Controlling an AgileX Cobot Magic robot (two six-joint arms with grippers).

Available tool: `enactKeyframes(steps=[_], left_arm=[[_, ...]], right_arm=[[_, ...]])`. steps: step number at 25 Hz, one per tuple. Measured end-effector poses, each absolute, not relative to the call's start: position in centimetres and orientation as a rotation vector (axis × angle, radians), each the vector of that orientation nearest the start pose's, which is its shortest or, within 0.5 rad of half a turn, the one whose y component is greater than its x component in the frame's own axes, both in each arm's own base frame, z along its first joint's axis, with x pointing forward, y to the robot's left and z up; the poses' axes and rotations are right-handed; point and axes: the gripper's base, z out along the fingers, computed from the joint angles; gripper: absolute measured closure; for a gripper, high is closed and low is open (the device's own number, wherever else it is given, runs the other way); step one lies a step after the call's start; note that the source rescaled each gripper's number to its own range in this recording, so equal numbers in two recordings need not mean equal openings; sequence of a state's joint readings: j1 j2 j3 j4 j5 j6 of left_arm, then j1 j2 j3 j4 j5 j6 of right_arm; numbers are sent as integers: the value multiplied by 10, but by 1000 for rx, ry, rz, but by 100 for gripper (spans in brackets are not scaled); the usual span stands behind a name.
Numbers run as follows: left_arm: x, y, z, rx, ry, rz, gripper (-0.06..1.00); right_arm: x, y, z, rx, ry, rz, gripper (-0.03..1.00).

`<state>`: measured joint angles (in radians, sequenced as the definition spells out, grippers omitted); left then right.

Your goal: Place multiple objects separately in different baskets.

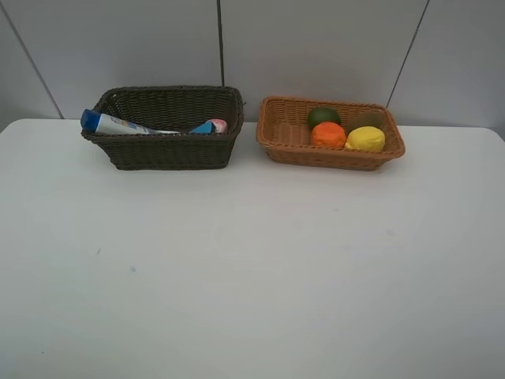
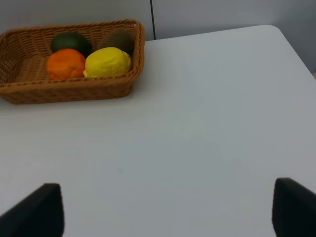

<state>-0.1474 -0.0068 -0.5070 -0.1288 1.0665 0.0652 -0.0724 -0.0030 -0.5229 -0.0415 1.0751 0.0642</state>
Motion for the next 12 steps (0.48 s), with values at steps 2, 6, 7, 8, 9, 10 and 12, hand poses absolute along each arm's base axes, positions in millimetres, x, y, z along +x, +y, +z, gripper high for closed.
enactKeyframes(steps=[2, 6, 7, 8, 9, 10, 12], left_arm=[[-9, -9, 279, 223, 2023, -206, -6], [-9, -9, 279, 223, 2023, -206, -6], [-9, -9, 279, 223, 2023, -206, -6], [-9, -9, 279, 223, 2023, -206, -6], [-9, -9, 279, 223, 2023, -206, -6], [-9, -9, 279, 223, 2023, -206, -6], [-9, -9, 279, 223, 2023, -206, -6]], right_arm=[[-9, -3, 282, 141, 2028, -55, -3], [-9, -3, 283, 140, 2027, -56, -3], [-9, -3, 283, 140, 2027, -56, -3], [-9, -3, 283, 140, 2027, -56, -3], [-9, -3, 283, 140, 2027, -56, -3], [-9, -3, 283, 140, 2027, -56, -3], [-9, -3, 283, 140, 2027, -56, -3]])
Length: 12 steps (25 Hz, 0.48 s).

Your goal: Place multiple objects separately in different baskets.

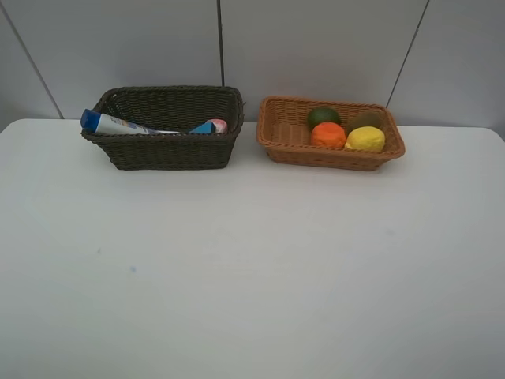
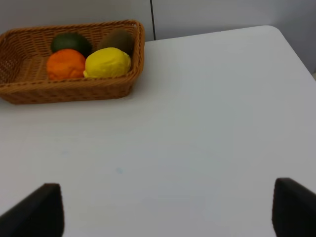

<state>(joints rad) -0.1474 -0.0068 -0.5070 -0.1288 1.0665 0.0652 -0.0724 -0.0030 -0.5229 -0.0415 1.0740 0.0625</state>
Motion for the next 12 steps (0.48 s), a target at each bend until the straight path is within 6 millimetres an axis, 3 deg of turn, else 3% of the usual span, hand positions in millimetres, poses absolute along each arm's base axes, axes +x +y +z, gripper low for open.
enactKeyframes(steps=[12], left_arm=[[-9, -9, 279, 223, 2023, -206, -6]], right_arm=[[-9, -3, 283, 140, 2027, -56, -3]])
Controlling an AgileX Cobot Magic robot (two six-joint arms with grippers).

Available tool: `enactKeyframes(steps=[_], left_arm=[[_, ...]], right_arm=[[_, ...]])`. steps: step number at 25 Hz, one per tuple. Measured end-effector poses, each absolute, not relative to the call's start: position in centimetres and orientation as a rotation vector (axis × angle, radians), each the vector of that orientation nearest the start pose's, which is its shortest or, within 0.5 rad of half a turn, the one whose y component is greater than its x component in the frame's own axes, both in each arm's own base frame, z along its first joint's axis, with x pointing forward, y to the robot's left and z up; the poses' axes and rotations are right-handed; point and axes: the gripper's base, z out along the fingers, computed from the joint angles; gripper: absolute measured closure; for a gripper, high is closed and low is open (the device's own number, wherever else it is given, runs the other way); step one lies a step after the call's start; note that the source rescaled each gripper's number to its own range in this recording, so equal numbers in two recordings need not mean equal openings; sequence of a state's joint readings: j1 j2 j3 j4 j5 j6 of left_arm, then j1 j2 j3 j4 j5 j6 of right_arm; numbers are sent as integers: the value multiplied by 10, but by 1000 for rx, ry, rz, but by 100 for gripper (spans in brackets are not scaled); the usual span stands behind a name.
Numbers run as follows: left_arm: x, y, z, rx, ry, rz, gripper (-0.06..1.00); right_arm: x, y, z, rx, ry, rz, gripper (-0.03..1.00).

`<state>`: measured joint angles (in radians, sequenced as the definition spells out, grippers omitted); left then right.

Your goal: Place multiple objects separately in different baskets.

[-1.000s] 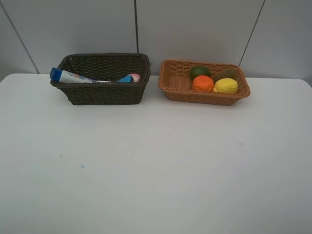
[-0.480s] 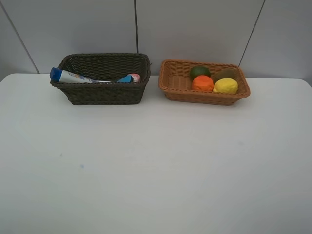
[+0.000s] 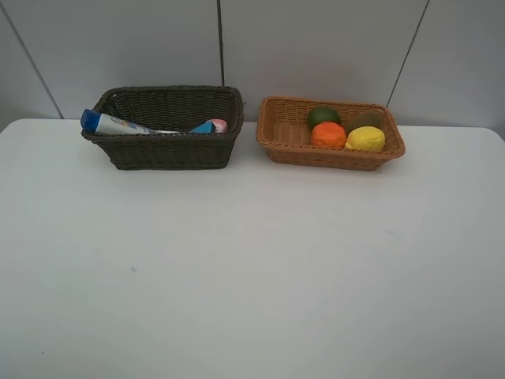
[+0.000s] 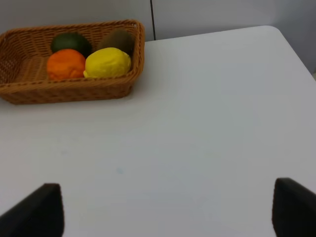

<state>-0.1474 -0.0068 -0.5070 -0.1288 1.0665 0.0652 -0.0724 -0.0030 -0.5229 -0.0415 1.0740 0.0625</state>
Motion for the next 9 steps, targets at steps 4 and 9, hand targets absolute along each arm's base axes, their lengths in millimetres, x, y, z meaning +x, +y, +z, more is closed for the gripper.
enactKeyframes(steps=[4, 9], left_arm=[[-9, -9, 279, 223, 2023, -206, -6], [-9, -9, 279, 223, 2023, -206, -6]], right_arm=[[-9, -3, 283, 140, 2027, -56, -3], [-9, -3, 283, 140, 2027, -56, -3]])
